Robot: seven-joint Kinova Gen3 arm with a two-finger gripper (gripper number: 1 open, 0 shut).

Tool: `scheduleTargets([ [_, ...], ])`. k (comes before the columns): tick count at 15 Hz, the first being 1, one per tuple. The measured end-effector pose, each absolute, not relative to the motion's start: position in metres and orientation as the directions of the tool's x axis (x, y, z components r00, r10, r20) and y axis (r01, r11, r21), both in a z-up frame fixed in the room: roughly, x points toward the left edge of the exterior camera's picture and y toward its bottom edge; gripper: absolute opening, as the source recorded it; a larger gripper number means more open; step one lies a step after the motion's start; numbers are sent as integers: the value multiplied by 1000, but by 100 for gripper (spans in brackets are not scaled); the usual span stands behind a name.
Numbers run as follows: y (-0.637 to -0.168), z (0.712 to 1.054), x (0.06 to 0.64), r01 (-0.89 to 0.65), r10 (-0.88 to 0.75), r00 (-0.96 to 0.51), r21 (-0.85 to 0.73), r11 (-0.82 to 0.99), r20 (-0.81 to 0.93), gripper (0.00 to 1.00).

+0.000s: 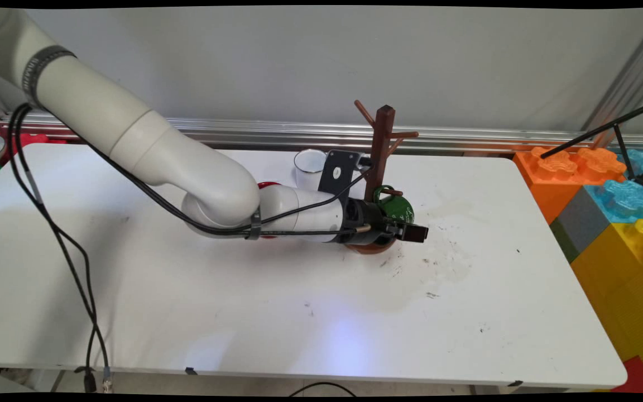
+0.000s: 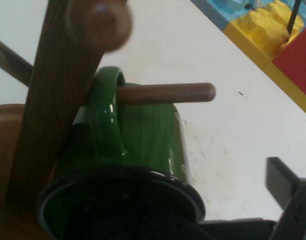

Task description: Pick up the green mug from the rack, then place the picked object on the table

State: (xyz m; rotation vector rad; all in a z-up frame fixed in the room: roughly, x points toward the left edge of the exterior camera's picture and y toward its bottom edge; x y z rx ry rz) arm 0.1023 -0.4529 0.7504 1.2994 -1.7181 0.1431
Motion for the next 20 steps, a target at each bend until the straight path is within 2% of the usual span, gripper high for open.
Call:
scheduleTargets([
  [1,-454,748,102,-799,-686,11,419,431,727,0],
  [12,-464,739,109,-814,-619,73,405,416,782,0],
  [20,-450,752,114,-800,-596,92,416,433,798,0],
])
